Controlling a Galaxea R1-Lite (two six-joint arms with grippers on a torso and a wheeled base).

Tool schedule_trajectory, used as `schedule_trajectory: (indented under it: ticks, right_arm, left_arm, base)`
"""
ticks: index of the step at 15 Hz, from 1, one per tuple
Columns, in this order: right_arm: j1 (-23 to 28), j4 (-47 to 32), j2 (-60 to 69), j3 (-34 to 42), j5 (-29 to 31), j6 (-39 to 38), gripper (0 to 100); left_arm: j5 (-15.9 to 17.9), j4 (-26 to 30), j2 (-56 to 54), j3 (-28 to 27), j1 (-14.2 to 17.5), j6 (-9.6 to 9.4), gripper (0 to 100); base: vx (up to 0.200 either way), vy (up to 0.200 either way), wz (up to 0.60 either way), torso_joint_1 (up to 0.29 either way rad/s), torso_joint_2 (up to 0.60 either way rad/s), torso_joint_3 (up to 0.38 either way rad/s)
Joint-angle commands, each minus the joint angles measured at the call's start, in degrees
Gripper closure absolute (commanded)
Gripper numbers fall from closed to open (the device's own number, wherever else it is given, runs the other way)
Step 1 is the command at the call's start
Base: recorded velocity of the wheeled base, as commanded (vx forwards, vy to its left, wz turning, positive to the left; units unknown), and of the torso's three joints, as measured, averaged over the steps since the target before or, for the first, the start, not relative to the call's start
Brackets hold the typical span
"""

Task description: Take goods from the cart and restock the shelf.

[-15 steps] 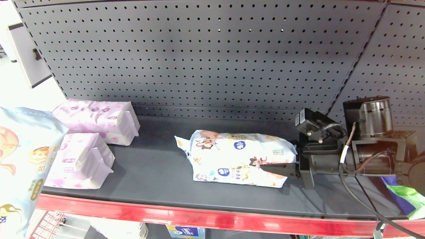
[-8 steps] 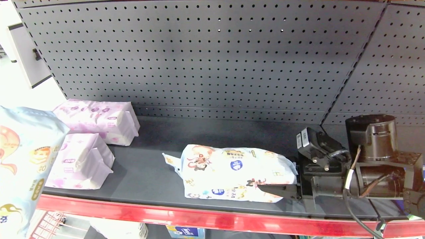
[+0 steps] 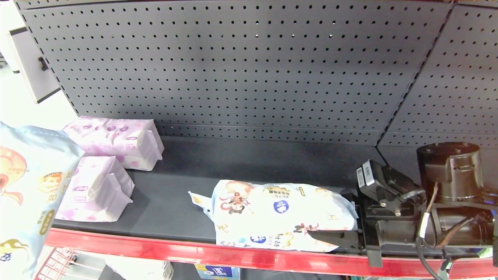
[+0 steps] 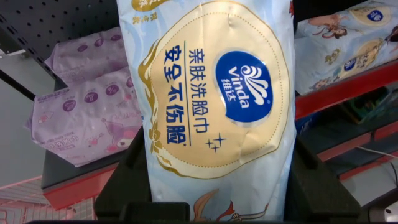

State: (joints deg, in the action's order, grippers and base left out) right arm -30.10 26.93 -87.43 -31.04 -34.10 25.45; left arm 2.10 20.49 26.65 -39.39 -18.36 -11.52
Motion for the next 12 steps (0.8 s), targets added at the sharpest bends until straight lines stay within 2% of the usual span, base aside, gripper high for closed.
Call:
schedule_trajectory:
  ticks: [1, 5, 12]
  right_arm:
    - [-0.1, -0.1, 0.7, 0.9, -0.1, 0.1, 100]
    - [-2.2, 0.0, 0.7, 0.7, 2.3, -0.2, 100]
    - [-2.3, -0.3, 0.5, 0.8, 2.5, -0.5, 100]
  left_arm:
    - [-0.1, 0.0, 0.1, -0.2, 0.0, 0.01, 100]
    - [0.0, 0.0, 0.0, -0.2, 0.0, 0.01, 100]
    - [-0.1, 0.0, -0.1, -0.1, 0.0, 0.01, 100]
  base:
    - [0.000, 0.000, 0.00, 0.000, 0.00, 0.000]
    - [0.000, 0.000, 0.00, 0.000, 0.00, 0.000]
    - [0.000, 0.000, 0.00, 0.000, 0.00, 0.000]
